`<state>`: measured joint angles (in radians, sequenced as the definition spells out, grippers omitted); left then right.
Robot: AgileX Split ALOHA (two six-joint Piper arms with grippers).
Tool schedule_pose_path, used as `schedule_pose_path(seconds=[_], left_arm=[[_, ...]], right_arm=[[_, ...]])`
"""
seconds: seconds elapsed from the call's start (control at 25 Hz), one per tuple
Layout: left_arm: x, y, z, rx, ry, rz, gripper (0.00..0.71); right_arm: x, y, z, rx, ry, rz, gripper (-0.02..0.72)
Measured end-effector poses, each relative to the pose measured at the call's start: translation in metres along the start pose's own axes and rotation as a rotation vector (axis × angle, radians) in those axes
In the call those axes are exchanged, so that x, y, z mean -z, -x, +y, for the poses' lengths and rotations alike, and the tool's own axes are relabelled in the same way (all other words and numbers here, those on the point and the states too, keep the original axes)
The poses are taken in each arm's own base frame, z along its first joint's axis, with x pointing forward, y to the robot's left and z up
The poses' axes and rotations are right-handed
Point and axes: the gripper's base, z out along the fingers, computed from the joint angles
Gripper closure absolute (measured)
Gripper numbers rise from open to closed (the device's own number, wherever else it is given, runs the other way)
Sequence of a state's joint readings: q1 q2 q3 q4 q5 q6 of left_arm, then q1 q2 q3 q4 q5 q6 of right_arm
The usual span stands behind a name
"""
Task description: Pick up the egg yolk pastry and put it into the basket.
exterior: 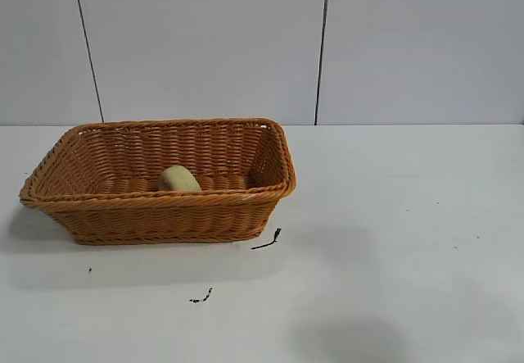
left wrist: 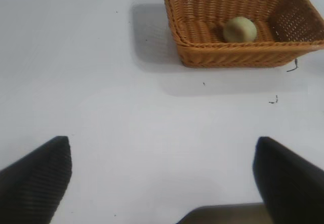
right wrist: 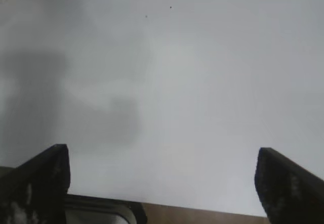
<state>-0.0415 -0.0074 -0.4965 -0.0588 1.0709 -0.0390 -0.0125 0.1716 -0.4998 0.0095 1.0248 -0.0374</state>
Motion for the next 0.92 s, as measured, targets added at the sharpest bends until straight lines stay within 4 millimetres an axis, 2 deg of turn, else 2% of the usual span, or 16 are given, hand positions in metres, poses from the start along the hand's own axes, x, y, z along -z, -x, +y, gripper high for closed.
schedule_pose_path(seconds=[0.24, 0.92], left_arm=[[0.0, 0.0, 0.0, 0.0, 0.0, 0.0, 0.015], [0.0, 0.0, 0.0, 0.0, 0.0, 0.0, 0.015]], right_arm=[[0.023, -0.014, 0.001, 0.001, -0.005, -0.171, 0.015], [0.023, -0.015, 0.0, 0.029, 0.026, -0.175, 0.015]])
